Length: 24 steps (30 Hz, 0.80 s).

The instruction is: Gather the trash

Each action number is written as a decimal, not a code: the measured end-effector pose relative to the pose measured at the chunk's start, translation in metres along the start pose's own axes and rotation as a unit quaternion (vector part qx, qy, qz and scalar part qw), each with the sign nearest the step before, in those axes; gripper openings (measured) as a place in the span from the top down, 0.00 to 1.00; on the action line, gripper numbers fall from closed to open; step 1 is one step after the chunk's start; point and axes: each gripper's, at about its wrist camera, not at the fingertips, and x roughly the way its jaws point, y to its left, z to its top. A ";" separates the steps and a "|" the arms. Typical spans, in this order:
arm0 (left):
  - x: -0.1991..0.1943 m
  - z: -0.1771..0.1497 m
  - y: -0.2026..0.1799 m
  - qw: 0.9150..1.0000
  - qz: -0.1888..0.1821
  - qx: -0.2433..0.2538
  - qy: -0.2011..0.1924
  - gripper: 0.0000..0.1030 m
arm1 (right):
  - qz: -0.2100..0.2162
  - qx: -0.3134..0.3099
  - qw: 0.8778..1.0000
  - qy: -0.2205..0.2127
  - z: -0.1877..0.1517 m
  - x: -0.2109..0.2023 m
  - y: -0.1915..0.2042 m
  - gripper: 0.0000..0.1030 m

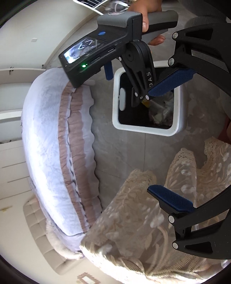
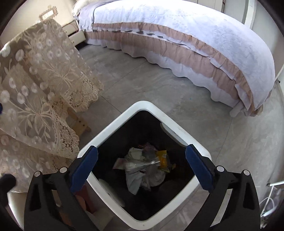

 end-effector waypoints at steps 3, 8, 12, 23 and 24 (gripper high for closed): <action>-0.013 0.000 0.008 1.000 -0.009 -0.020 -0.016 0.05 | 0.002 0.005 1.000 -0.015 0.003 -0.013 0.002 0.04; -0.052 0.010 0.019 0.997 -0.003 -0.040 -0.066 0.05 | 0.012 0.000 0.998 -0.068 0.021 -0.051 0.011 0.04; -0.090 0.015 0.031 0.992 0.018 -0.051 -0.111 0.05 | 0.029 -0.023 0.993 -0.113 0.039 -0.089 0.031 0.04; -0.200 -0.035 0.097 0.962 0.151 -0.140 -0.179 0.05 | 0.111 -0.109 0.959 -0.238 0.064 -0.178 0.131 0.04; -0.206 -0.040 0.102 0.958 0.171 -0.144 -0.178 0.05 | 0.118 -0.117 0.955 -0.245 0.065 -0.185 0.140 0.04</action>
